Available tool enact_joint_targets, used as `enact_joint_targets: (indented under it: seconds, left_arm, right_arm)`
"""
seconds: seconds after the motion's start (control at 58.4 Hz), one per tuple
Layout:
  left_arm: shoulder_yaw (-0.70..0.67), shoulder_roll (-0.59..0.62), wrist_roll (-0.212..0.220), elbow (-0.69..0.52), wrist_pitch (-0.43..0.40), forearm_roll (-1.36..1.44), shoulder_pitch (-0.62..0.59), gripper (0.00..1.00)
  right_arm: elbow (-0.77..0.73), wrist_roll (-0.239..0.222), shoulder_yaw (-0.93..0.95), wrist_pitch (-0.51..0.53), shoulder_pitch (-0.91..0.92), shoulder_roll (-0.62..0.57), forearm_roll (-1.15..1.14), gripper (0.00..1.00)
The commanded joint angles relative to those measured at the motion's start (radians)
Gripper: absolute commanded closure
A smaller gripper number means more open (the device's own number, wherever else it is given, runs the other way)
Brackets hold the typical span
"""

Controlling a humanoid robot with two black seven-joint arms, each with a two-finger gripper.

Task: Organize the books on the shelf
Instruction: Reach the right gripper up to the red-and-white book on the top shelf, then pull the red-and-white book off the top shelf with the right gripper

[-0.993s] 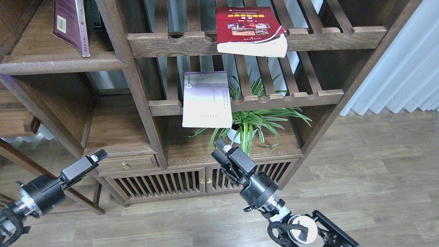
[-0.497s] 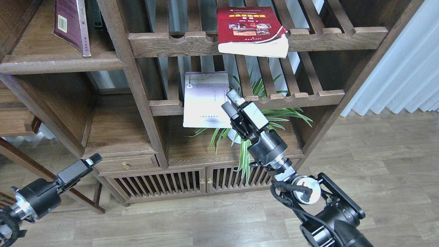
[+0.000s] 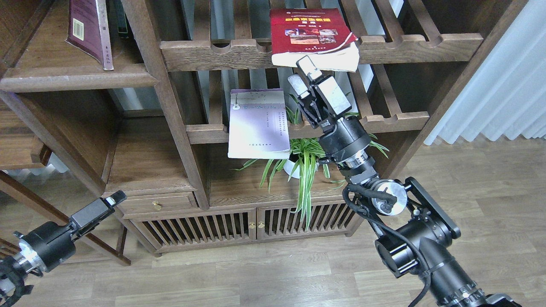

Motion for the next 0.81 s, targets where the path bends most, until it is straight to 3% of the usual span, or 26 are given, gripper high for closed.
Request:
enact_joint_targets:
  seconds: [0.0,0.548,0.788]
  left_arm:
    - [0.002,0.000,0.000,0.000,0.000,0.000,-0.003,0.00]
    - [0.005,0.000,0.000,0.000,0.000,0.001,-0.004,0.00]
    - [0.002,0.000,0.000,0.000,0.000,0.001,-0.004,0.00]
  right_arm:
    - [-0.002,0.000,0.003,0.000,0.006,0.000,0.000,0.10]
    - [-0.013,0.020,0.002,-0.165,0.080,0.000,-0.002,0.09]
    - [-0.013,0.023,0.002,-0.177,0.091,0.000,0.000,0.09]
